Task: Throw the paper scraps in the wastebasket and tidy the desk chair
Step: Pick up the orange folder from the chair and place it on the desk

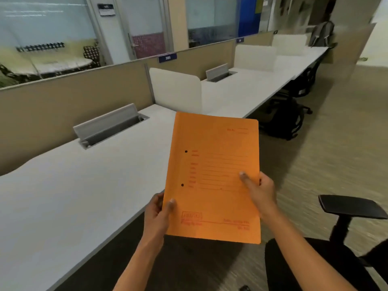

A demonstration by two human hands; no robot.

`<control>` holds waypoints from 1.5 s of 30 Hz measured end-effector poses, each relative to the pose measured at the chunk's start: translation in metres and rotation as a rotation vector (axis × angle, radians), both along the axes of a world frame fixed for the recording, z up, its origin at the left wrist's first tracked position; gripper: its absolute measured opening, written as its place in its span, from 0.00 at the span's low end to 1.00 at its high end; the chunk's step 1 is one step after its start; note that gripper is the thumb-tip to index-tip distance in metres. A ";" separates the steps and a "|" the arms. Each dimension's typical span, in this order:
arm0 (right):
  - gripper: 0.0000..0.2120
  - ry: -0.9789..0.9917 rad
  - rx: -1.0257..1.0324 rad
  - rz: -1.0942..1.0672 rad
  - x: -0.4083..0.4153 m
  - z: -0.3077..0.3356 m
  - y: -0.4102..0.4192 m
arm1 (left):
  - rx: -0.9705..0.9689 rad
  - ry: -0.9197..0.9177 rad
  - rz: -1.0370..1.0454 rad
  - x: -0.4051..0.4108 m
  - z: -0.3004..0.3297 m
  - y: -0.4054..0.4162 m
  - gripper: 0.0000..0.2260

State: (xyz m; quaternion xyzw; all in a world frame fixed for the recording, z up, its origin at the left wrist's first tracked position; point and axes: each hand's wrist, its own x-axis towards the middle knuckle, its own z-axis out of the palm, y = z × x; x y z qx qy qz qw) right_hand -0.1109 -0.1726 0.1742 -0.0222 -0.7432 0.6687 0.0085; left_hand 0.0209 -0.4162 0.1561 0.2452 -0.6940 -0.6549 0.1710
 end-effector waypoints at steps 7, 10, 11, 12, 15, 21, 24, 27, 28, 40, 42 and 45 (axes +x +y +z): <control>0.13 0.029 0.018 0.256 0.012 0.052 -0.078 | 0.062 0.000 0.198 0.055 0.049 -0.054 0.10; 0.17 0.049 0.030 0.320 0.017 0.067 -0.108 | 0.077 0.011 0.286 0.074 0.065 -0.070 0.12; 0.19 0.055 0.033 0.336 0.020 0.073 -0.121 | 0.081 0.019 0.312 0.080 0.071 -0.078 0.13; 0.21 0.058 0.036 0.345 0.023 0.077 -0.133 | 0.089 0.026 0.334 0.085 0.077 -0.084 0.13; 0.25 0.060 0.022 0.375 0.032 0.085 -0.164 | 0.104 0.046 0.406 0.100 0.091 -0.102 0.11; 0.25 0.097 0.046 0.446 0.039 0.096 -0.215 | 0.105 0.019 0.531 0.119 0.102 -0.129 0.13; 0.25 0.104 0.069 0.506 0.036 0.096 -0.240 | 0.121 0.001 0.602 0.123 0.099 -0.143 0.13; 0.25 0.117 0.105 0.555 0.026 0.095 -0.264 | 0.136 0.000 0.661 0.120 0.094 -0.158 0.14; 0.25 0.116 0.112 0.575 0.020 0.094 -0.273 | 0.136 0.000 0.676 0.116 0.094 -0.163 0.14; 0.24 0.141 0.134 0.809 -0.048 0.099 -0.364 | 0.226 0.012 0.914 0.068 0.100 -0.202 0.11; 0.25 0.149 0.143 0.832 -0.056 0.100 -0.379 | 0.240 0.019 0.944 0.063 0.101 -0.209 0.11; 0.27 0.146 0.183 0.848 -0.064 0.096 -0.401 | 0.252 0.019 0.990 0.056 0.100 -0.220 0.12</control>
